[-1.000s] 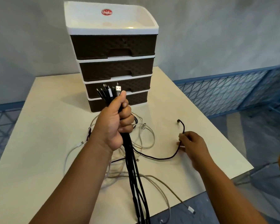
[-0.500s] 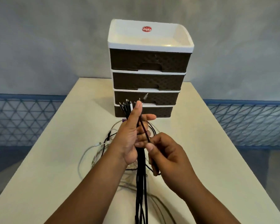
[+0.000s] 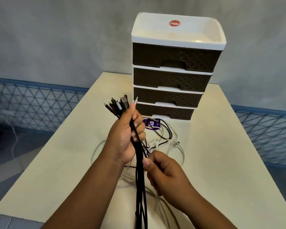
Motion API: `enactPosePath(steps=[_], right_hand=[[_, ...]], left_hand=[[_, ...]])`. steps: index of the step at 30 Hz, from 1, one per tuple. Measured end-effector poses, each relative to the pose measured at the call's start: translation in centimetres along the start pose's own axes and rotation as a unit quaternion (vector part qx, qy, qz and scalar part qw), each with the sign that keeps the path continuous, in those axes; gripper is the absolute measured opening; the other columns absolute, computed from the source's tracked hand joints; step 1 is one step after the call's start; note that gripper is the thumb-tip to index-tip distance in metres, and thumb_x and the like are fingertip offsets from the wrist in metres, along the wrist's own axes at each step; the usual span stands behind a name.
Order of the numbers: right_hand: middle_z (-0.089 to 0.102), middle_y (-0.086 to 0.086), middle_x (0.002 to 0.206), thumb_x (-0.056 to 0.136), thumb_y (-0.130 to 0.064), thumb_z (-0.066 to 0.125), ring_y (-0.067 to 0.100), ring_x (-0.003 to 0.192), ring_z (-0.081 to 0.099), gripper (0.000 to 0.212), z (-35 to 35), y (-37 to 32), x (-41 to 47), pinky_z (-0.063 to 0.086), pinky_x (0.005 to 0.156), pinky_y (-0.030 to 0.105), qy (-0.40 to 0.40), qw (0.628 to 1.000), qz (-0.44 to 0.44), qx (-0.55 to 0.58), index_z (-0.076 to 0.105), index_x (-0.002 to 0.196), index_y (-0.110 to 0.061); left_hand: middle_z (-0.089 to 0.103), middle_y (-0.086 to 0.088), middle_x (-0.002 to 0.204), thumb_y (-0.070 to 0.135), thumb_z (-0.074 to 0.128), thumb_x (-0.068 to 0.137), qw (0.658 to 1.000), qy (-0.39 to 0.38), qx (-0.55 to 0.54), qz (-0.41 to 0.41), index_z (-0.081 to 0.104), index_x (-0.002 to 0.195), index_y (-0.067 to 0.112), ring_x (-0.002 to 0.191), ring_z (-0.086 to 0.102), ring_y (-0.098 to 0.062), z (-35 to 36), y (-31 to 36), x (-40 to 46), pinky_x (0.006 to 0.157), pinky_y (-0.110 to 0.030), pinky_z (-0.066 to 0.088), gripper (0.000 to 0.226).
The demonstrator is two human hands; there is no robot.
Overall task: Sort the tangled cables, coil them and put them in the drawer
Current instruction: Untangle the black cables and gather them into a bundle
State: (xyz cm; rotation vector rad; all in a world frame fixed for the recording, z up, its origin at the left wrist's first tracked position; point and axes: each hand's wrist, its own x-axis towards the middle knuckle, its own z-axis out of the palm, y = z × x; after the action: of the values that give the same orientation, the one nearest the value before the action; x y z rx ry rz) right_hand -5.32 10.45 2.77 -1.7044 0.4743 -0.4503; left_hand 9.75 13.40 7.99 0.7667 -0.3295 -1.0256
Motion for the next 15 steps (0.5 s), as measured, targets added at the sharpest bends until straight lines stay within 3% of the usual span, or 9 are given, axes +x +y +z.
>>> enactPosePath(steps=[3,7,11,14,15], right_hand=[[0.048,-0.012,0.053,0.091,-0.052,0.051,0.003,0.048,0.044,0.035,0.2,1.9,-0.3,0.034,0.052,0.02,-0.054,0.998,0.003,-0.041,0.055,0.072,-0.023],[0.053,-0.01,0.07,0.092,-0.052,0.049,0.008,0.07,0.051,0.033,-1.4,5.7,-0.8,0.043,0.065,0.031,-0.074,0.961,-0.042,-0.264,0.052,0.075,-0.023],[0.055,-0.004,0.091,0.093,-0.032,0.052,0.016,0.09,0.051,0.02,-4.3,8.7,-0.4,0.043,0.078,0.029,0.013,0.911,-0.1,-0.4,0.063,0.084,-0.017],[0.059,0.001,0.083,0.096,-0.026,0.052,0.025,0.08,0.059,0.02,-6.4,7.6,1.1,0.043,0.068,0.032,0.158,0.897,-0.048,-0.41,0.066,0.086,-0.017],[0.062,0.0,0.076,0.098,-0.023,0.053,0.024,0.074,0.061,0.02,-7.0,6.4,1.9,0.042,0.065,0.032,0.199,0.913,-0.011,-0.357,0.065,0.083,-0.02]], left_hand=[[0.038,0.005,0.061,0.04,0.048,0.098,0.998,0.009,-0.054,0.038,0.041,0.066,0.021,0.046,0.033,-0.004,-1.0,1.3,0.1,0.044,-0.015,0.03,0.038],[0.04,0.008,0.054,0.042,0.047,0.097,0.993,0.007,-0.102,0.064,0.041,0.067,0.021,0.065,0.062,-0.007,-2.3,3.1,-0.1,0.064,-0.022,0.055,0.037],[0.034,0.008,0.047,0.047,0.037,0.102,0.989,-0.073,-0.122,0.047,0.041,0.068,0.022,0.039,0.036,-0.002,-3.7,5.0,-0.4,0.036,-0.009,0.033,0.043],[0.031,0.008,0.045,0.046,0.037,0.102,0.992,-0.069,-0.092,0.06,0.04,0.067,0.022,0.036,0.029,-0.003,-4.3,5.8,-0.3,0.032,-0.011,0.024,0.042],[0.03,0.008,0.045,0.046,0.039,0.101,0.993,-0.061,-0.081,0.06,0.04,0.067,0.023,0.035,0.026,-0.003,-4.3,6.0,-0.3,0.032,-0.011,0.023,0.041]])
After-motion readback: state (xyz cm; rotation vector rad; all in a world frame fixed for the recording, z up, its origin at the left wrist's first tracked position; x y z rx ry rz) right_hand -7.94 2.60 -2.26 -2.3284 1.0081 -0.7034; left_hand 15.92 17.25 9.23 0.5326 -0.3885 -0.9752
